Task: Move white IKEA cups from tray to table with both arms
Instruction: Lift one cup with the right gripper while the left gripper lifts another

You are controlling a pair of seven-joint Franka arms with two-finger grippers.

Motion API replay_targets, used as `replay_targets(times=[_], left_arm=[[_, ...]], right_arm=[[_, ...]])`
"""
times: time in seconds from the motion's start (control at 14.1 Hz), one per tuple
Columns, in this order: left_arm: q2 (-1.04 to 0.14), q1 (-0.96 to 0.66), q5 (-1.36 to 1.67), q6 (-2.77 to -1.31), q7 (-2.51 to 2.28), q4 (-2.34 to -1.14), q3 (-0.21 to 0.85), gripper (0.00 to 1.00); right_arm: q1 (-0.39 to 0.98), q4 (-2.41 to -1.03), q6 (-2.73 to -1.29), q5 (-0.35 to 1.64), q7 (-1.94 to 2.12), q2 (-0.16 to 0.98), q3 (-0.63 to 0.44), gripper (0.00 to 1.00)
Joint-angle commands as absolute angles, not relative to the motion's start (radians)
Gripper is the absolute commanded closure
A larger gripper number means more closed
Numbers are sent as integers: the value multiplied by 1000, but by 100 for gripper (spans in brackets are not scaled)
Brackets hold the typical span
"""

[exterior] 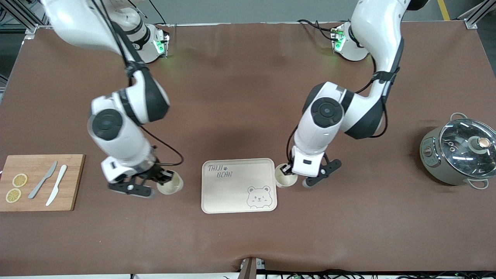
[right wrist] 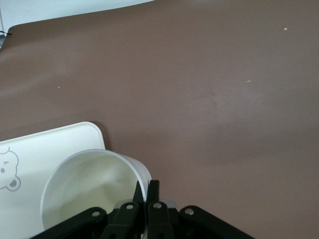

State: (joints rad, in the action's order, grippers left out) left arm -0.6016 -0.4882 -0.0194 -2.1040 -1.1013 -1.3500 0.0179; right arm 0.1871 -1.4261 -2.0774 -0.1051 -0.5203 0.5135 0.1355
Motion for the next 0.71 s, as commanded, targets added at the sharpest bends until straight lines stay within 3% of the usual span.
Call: replay_targets(times=[0.0,0.28,0.64], left_arm=[[-545,-453,-37,-2037,-1076,-1373,21,100],[-509,-394,-34,-1981,-1013,-1373,23,100],[-488,-325,-25,-1916,-892,-1376,26,100]], right_arm=[[54,-1465,-2001,1,-277,434,150,100],[-69,-1474,-1954,12,-45,426,146,100],[-164,-1492,-2026,11,149,457,143,100]])
